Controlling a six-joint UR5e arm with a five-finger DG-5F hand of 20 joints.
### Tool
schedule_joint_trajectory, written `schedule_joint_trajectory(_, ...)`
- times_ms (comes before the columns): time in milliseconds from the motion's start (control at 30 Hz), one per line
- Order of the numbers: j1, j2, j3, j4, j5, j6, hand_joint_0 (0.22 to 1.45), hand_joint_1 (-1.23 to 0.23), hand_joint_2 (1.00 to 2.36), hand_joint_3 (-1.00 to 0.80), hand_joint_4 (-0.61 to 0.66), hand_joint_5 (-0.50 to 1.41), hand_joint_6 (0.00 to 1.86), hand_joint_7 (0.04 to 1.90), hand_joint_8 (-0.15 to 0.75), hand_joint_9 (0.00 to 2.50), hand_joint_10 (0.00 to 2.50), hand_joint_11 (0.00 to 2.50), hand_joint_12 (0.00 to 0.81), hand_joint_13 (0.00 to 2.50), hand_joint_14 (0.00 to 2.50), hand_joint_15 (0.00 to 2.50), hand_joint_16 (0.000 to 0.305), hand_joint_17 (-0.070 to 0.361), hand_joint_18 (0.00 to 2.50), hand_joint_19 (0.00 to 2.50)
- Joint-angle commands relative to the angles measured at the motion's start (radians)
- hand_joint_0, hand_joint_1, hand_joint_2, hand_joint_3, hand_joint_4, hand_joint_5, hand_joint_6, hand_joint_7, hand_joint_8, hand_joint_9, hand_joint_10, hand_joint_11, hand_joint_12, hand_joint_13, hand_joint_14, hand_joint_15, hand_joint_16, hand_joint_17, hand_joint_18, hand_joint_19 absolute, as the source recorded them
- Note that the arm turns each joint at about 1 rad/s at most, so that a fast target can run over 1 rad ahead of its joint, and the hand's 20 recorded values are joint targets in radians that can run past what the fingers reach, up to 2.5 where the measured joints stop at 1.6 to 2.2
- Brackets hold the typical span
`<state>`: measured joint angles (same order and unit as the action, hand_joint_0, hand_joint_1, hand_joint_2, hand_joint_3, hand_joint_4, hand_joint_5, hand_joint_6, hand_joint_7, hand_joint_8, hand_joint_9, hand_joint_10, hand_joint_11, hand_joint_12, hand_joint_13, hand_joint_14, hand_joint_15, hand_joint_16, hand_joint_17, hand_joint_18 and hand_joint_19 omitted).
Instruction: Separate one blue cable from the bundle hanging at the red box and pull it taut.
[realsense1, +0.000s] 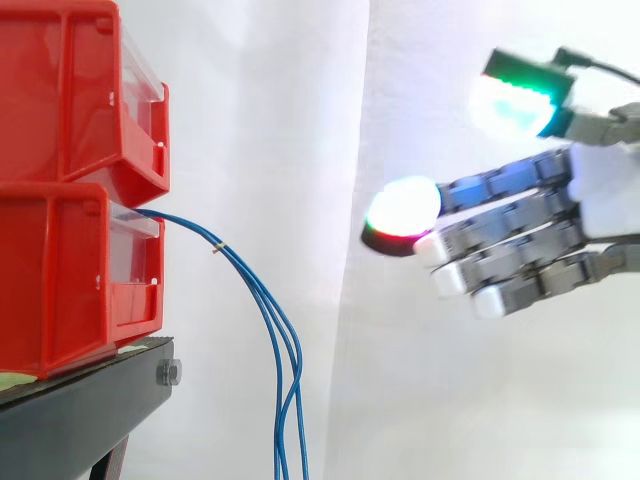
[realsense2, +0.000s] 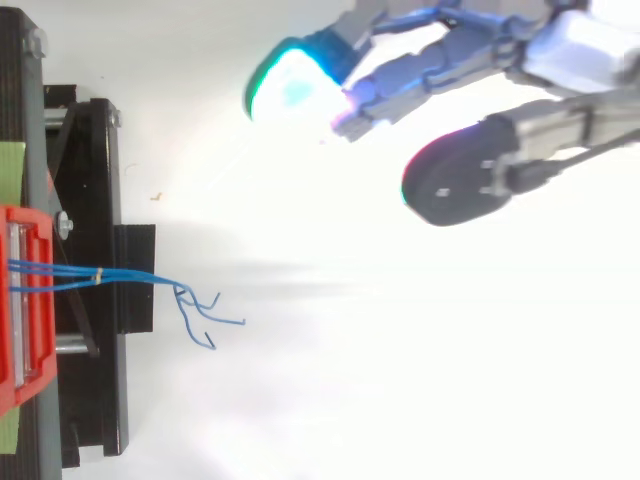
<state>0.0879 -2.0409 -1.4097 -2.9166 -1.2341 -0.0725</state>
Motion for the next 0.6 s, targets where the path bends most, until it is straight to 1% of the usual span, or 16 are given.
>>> schedule_joint_trajectory(0,0.003,-0.078,0.077,-0.006,0.012,0.003,0.58,-0.63,1.00,-0.48,0.20,-0.21,0.50,0.75,0.261,0.66,0.01,0.21,0.334,0.62,0.01,0.28,0.037,0.084,0.54,0.43)
schedule_joint_trajectory(33,0.003,-0.091,0.084,-0.003,0.015,0.005,0.58,-0.63,1.00,-0.48,0.20,-0.21,0.50,0.75,0.262,0.66,0.01,0.20,0.333,0.63,0.01,0.28,0.037,0.084,0.55,0.43)
schedule_joint_trajectory(133,0.009,-0.094,0.081,0.010,0.018,0.000,0.58,-0.63,1.00,-0.48,0.20,-0.21,0.50,0.75,0.262,0.66,0.01,0.21,0.332,0.63,0.01,0.29,0.037,0.084,0.55,0.44)
schedule_joint_trajectory(233,0.016,-0.094,0.084,0.028,0.038,-0.010,0.58,-0.63,1.00,-0.48,0.20,-0.21,0.50,0.76,0.262,0.66,0.01,0.21,0.333,0.64,0.01,0.29,0.037,0.084,0.55,0.44)
schedule_joint_trajectory(267,0.021,-0.101,0.084,0.036,0.053,-0.023,0.58,-0.63,1.00,-0.48,0.20,-0.21,0.50,0.75,0.262,0.66,0.01,0.21,0.334,0.64,0.01,0.29,0.037,0.084,0.55,0.44)
schedule_joint_trajectory(333,0.024,-0.113,0.086,0.039,0.064,-0.029,0.58,-0.63,1.00,-0.48,0.21,-0.21,0.50,0.75,0.262,0.67,0.01,0.21,0.335,0.65,0.01,0.30,0.037,0.084,0.56,0.44)
schedule_joint_trajectory(433,0.033,-0.150,0.097,0.062,0.065,-0.023,0.58,-0.62,1.00,-0.48,0.21,-0.21,0.50,0.75,0.263,0.67,0.01,0.22,0.336,0.66,0.01,0.30,0.037,0.084,0.56,0.45)
schedule_joint_trajectory(567,0.047,-0.171,0.097,0.086,0.065,-0.020,0.58,-0.62,1.00,-0.48,0.21,-0.20,0.50,0.75,0.264,0.68,0.01,0.21,0.335,0.67,0.01,0.31,0.037,0.084,0.57,0.45)
